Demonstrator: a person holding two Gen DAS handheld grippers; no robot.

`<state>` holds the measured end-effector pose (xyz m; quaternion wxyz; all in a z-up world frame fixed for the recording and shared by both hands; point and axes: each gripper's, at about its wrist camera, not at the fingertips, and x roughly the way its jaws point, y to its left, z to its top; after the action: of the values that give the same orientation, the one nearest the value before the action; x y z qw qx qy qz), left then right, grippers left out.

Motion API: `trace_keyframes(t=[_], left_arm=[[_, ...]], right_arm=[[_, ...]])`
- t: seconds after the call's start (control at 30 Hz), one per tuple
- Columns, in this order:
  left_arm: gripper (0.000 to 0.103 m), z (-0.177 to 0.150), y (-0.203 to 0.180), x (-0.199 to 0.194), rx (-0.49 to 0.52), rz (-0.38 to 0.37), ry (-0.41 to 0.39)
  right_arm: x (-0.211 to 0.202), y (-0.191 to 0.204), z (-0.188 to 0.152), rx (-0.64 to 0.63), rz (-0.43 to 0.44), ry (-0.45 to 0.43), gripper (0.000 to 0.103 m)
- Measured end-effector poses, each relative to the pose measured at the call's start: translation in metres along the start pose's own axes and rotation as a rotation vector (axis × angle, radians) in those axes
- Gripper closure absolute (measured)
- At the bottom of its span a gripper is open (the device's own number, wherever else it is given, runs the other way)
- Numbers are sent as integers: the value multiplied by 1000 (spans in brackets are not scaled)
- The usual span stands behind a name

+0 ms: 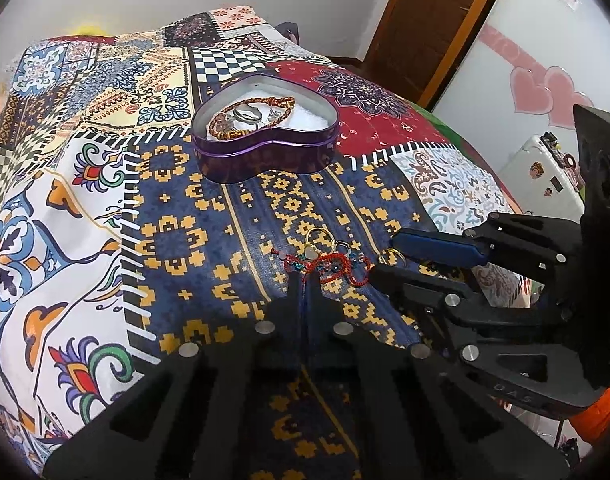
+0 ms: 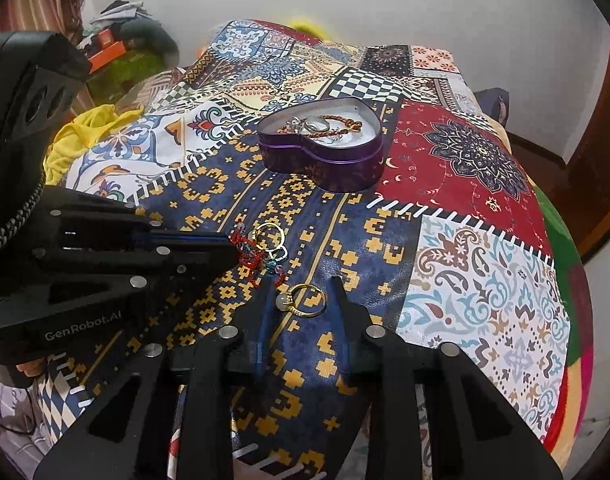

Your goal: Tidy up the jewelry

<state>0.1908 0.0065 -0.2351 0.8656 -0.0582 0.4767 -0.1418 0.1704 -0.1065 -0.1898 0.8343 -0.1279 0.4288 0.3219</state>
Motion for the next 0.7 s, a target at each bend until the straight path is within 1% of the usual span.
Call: trace_keyframes(t=[0.2,0.4,0.7], left_arm=[[103,-2,-3,-10,4,15,-15],[103,-1,-1,-31,-12,29,-53],[103,20,-6,-86,0,61,-181]], right_arm=[[-5,-3,2,20,-6,-3,80],[-22,-9,4,48,-22,-39,80],[-52,-15,16,72,-57,-114,80]])
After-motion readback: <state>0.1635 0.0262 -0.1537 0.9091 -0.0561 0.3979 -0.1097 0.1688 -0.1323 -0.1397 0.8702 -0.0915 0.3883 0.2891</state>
